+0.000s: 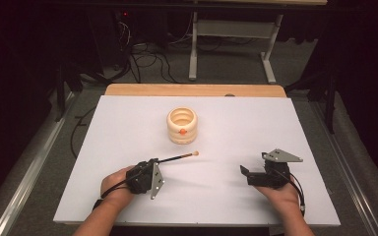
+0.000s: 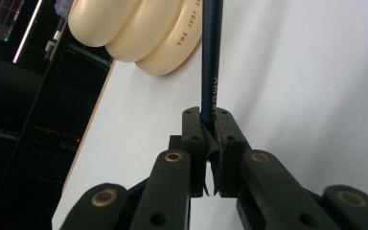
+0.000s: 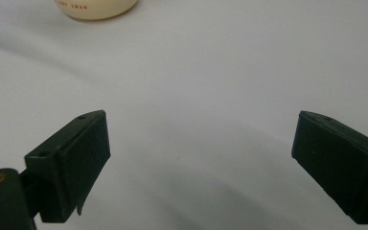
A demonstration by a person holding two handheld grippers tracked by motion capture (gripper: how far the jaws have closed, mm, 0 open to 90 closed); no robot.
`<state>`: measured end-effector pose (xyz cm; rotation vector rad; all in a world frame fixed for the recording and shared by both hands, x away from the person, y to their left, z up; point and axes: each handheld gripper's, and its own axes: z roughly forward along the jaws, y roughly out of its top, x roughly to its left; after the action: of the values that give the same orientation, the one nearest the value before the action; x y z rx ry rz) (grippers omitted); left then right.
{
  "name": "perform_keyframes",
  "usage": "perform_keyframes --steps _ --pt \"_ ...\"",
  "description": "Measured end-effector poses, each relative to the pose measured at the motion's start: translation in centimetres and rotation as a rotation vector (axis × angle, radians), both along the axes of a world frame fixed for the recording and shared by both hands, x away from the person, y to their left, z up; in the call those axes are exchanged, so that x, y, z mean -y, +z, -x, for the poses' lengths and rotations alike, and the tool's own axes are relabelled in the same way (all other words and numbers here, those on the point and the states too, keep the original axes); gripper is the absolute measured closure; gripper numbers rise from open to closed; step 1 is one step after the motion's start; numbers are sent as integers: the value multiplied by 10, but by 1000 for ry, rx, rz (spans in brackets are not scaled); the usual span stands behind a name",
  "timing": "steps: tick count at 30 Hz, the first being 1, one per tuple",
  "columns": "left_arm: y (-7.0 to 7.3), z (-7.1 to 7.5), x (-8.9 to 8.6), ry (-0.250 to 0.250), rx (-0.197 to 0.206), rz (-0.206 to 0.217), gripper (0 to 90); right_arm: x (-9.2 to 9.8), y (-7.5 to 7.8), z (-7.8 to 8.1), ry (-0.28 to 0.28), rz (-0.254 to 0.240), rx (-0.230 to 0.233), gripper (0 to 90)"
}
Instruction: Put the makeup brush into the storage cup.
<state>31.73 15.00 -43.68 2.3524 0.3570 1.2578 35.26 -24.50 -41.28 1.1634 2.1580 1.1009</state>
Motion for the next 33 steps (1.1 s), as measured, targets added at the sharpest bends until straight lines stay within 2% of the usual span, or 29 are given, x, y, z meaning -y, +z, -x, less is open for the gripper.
perform_keyframes --steps 6,16,22,30,33 --pt "1 -2 -4 18 -37 73 855 0 -1 1 -8 3 35 32" --pt "2 -10 -16 52 -128 253 855 1 0 3 -18 16 52 28" --pt "4 -16 -28 66 -200 405 855 1 0 4 -12 18 56 28" --pt "4 -19 -37 55 -275 547 856 1 1 5 -17 11 72 28" --pt "3 -21 -41 35 -331 628 855 1 1 5 -16 11 68 28"
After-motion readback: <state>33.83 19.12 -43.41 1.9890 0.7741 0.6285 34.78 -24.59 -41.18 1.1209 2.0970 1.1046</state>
